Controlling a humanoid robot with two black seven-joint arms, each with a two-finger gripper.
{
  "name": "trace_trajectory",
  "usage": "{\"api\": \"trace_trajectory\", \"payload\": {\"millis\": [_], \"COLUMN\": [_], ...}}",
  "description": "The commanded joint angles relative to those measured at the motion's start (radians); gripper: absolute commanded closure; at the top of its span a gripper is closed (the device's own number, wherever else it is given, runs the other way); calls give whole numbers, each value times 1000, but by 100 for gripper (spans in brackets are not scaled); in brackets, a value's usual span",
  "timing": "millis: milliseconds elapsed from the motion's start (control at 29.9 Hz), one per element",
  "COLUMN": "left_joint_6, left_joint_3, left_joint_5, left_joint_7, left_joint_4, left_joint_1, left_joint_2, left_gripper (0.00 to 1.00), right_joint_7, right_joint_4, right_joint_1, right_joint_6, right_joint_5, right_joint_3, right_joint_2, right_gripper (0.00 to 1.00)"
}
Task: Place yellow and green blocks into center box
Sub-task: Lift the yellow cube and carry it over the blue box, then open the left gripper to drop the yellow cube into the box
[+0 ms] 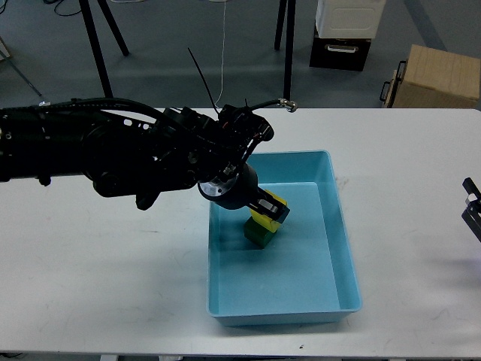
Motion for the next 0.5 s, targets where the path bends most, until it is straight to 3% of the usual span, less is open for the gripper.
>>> {"api": "trace_trajectory", "payload": {"millis": [0,33,134,468], "left_joint_6": [0,0,0,0], "left_joint_3": [-2,-4,-4,-33], "left_joint_5": [-2,-2,-2,-10], "left_joint_7": [-22,-36,-61,-74], "left_joint_4": [5,11,15,75], "left_joint_1": [2,2,2,-15], "left_joint_2": [1,1,-1,16], "left_gripper": [25,19,13,8], "right_joint_7": [0,0,0,0], "right_joint_4": [-1,-1,-1,-1], "right_joint_1": [-2,-2,-2,-2], "right_joint_6": [0,0,0,0], "right_joint_5": [0,0,0,0], "right_joint_3": [3,3,4,4], "right_joint_2": [-1,-1,-1,2], "right_gripper": [3,3,3,3]}}
